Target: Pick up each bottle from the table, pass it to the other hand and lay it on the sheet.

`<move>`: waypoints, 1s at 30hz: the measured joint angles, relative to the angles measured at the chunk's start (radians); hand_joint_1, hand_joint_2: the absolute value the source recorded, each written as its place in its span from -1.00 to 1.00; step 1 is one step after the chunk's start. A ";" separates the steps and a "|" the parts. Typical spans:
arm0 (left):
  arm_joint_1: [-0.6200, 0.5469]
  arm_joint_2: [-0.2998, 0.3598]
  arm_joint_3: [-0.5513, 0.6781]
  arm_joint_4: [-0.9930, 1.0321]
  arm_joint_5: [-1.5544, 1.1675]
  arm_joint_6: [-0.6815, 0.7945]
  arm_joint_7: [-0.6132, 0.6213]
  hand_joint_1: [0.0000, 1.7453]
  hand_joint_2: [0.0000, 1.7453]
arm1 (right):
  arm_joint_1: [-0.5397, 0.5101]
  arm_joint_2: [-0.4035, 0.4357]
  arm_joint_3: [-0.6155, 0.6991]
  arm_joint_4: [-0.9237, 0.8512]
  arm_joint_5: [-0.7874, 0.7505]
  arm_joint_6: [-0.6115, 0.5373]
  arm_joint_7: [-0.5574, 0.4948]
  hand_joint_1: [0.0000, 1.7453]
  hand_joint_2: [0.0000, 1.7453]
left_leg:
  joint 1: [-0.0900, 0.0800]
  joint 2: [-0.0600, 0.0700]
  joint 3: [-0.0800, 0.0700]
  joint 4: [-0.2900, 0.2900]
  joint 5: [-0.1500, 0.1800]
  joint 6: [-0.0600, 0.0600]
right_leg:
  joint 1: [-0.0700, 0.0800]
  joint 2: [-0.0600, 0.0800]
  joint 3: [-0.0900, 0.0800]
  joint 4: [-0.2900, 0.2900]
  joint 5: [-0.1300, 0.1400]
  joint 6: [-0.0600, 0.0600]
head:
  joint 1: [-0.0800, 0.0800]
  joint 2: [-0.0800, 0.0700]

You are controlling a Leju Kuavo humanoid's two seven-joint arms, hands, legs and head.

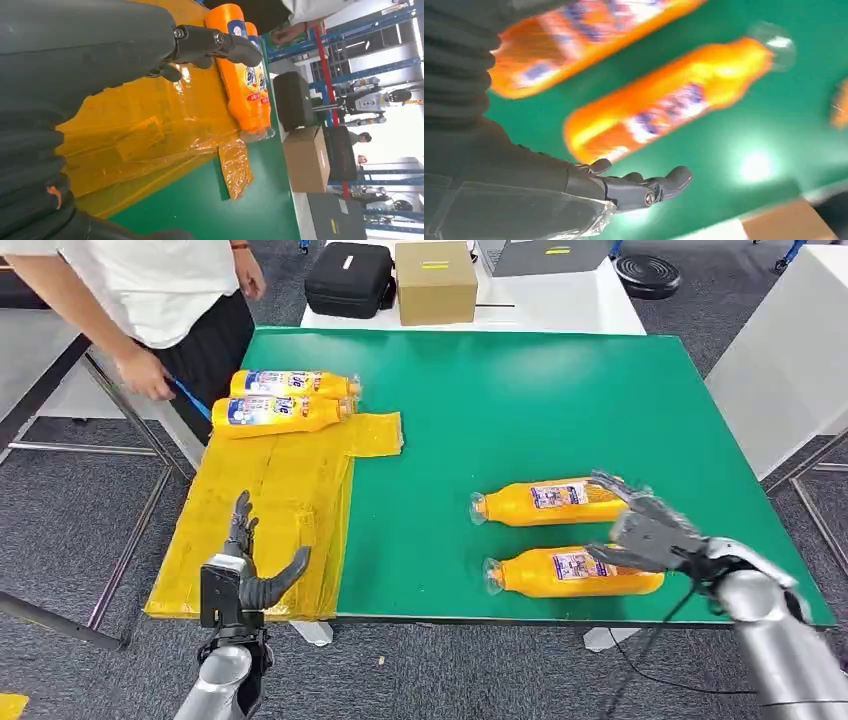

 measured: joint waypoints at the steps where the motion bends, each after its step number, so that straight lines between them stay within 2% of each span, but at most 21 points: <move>1: 0.000 0.000 0.000 0.000 0.000 0.000 0.000 -1.00 1.00 | 0.000 -0.020 0.000 0.000 -0.003 0.011 0.002 -1.00 1.00 | 0.000 0.000 0.000 0.000 0.000 0.000 | 0.000 0.000 0.000 0.000 0.000 0.000 | 0.000 0.000; 6: 0.000 0.000 0.000 0.000 -0.007 0.009 0.000 -1.00 1.00 | 0.016 -0.147 0.008 -0.011 -0.045 0.066 -0.001 -1.00 1.00 | 0.000 0.000 0.000 0.000 0.000 0.000 | 0.000 0.000 0.000 0.000 0.000 0.000 | 0.000 0.000; 13: -0.001 -0.002 0.000 0.000 -0.010 0.010 0.000 -1.00 1.00 | 0.030 -0.218 0.023 -0.013 -0.051 0.073 -0.002 -1.00 1.00 | 0.000 0.002 0.001 0.000 0.000 0.001 | 0.000 0.001 0.000 0.000 0.000 0.000 | 0.000 0.000; 23: -0.006 -0.005 0.000 0.005 -0.019 0.016 -0.007 -1.00 1.00 | 0.008 -0.232 0.053 -0.004 -0.030 0.084 -0.016 -1.00 1.00 | 0.000 0.002 0.000 0.000 0.000 0.001 | 0.000 0.001 0.000 0.000 0.000 0.000 | 0.000 0.000; 30: -0.017 -0.018 0.000 0.019 -0.037 0.050 -0.019 -1.00 1.00 | -0.030 -0.157 0.154 0.094 0.082 -0.023 -0.074 -1.00 1.00 | 0.000 0.002 0.000 0.000 0.000 0.000 | 0.001 0.001 0.000 0.000 0.000 0.000 | 0.000 0.000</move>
